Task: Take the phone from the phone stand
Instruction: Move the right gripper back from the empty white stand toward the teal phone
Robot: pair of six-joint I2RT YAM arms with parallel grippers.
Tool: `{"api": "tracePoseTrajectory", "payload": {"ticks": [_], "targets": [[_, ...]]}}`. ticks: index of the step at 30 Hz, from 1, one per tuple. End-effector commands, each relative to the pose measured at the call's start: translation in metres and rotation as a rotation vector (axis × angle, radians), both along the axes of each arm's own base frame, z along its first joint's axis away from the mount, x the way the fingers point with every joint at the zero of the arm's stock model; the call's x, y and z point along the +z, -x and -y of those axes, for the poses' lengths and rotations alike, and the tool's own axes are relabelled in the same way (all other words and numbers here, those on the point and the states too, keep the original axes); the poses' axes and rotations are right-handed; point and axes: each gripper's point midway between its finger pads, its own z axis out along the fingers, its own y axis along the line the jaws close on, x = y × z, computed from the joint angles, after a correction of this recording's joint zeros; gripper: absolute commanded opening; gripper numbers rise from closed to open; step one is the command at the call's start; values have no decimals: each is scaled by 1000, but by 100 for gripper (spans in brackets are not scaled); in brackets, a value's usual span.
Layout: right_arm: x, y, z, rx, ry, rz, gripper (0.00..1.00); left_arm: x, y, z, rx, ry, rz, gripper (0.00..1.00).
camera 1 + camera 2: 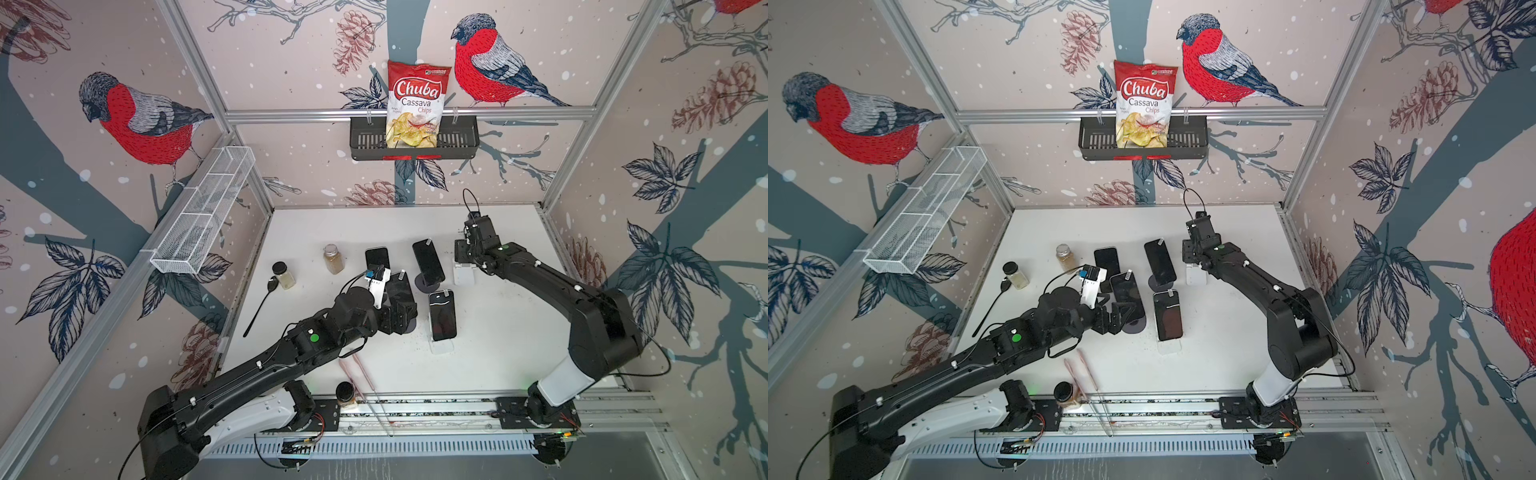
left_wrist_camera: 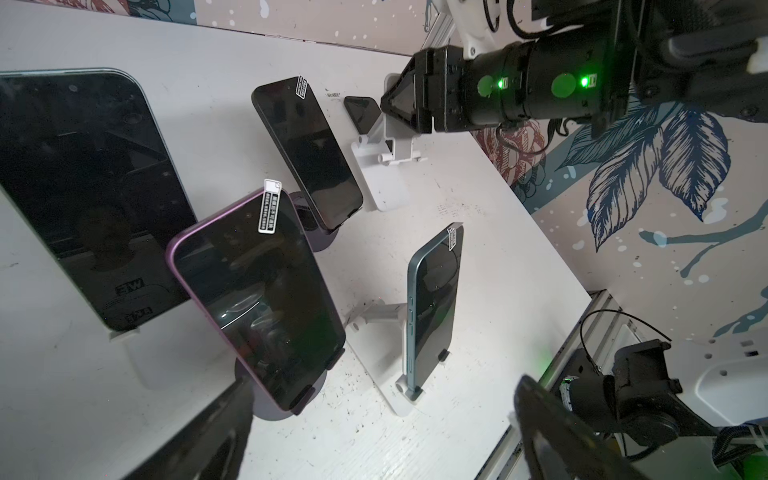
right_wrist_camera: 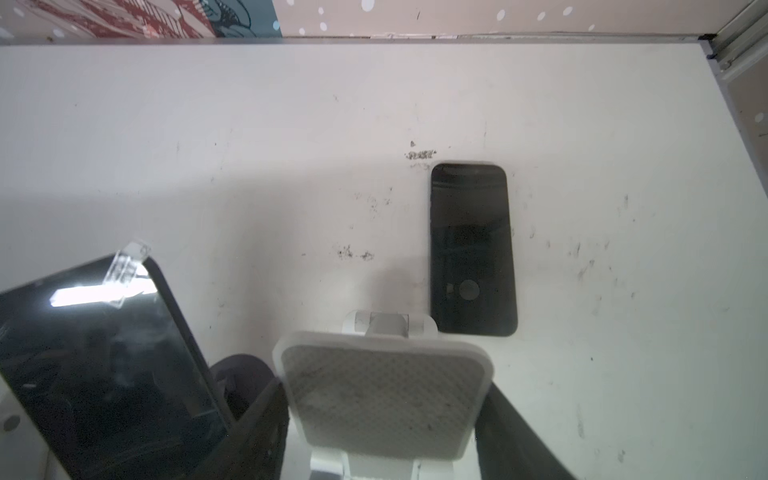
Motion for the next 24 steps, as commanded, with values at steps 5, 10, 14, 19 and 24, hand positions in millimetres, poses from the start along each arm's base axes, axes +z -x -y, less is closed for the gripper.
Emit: {"api": "tracePoseTrajectory", "payload": {"ticks": [5, 10, 14, 19, 24], "targets": [[17, -36, -8, 40, -14, 54, 56, 7, -3, 2, 1, 18, 40, 97], [10, -58, -15, 65, -22, 45, 56, 8, -5, 1, 5, 13, 59, 97], [2, -71, -21, 81, -18, 29, 57, 8, -7, -2, 27, 8, 63, 97], [-9, -84, -25, 92, -24, 11, 57, 9, -12, -7, 65, 7, 76, 97], [-19, -93, -24, 87, -28, -1, 58, 10, -12, -9, 70, 2, 84, 97]]}}
